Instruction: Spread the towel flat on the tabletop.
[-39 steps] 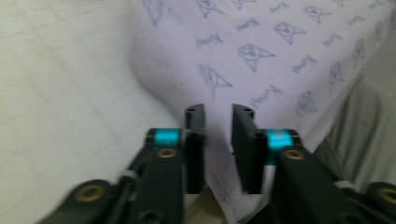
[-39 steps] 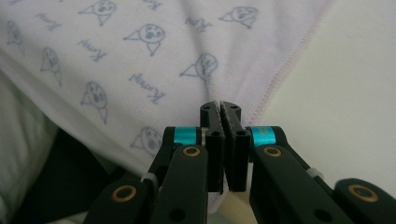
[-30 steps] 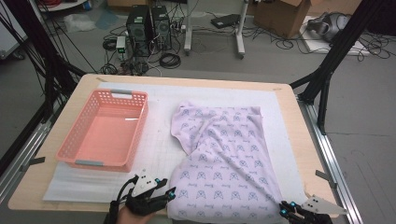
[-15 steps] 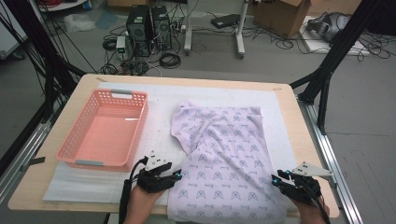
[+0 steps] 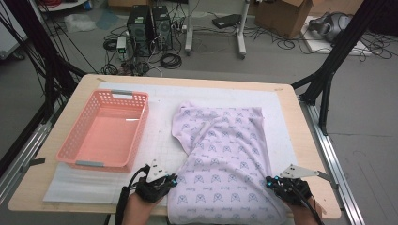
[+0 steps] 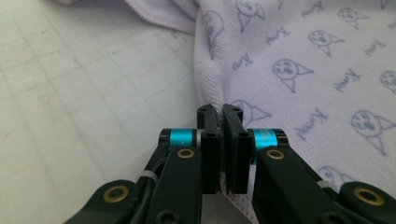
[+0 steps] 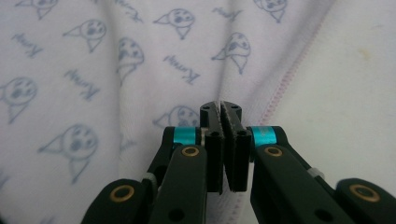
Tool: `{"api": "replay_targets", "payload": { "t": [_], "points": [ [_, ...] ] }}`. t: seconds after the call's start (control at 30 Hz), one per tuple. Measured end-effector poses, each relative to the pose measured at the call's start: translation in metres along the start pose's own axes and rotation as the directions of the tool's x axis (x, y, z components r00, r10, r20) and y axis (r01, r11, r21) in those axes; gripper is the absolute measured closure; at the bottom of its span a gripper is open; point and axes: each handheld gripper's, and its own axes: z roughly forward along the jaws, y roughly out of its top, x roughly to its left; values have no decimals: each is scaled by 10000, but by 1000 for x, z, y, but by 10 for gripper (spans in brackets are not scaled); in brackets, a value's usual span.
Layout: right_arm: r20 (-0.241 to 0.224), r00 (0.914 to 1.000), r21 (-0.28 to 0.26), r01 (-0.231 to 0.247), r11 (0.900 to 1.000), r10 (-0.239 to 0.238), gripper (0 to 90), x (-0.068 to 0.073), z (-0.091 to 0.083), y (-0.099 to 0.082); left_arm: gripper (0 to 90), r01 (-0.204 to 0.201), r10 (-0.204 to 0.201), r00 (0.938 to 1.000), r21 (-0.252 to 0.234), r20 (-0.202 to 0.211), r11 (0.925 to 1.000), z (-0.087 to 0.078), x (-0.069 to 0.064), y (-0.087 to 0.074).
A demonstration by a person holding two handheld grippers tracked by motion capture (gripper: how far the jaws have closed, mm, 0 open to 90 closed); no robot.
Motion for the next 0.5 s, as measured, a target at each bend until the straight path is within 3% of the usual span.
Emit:
{"api": "replay_targets", "payload": {
  "t": [0.23,0.37,0.4,0.5],
  "points": [
    [-642,9972,-102,380,9992,-386,882,22,-8,-9,859,89,-90,10000,-139,-28,9999,-28,4,-10],
    [-667,9978,-259,37,9997,-54,883,17,-17,-21,846,241,-236,9995,-212,229,9995,-25,0,-12],
    [-618,9981,-282,-70,9996,53,884,14,-20,-24,827,312,-304,9990,-235,323,9992,-23,-1,-11],
    [-393,9991,-277,-189,9994,178,885,8,-30,-36,646,626,-603,9970,-456,490,9970,-19,-3,-8]
  ]
}}
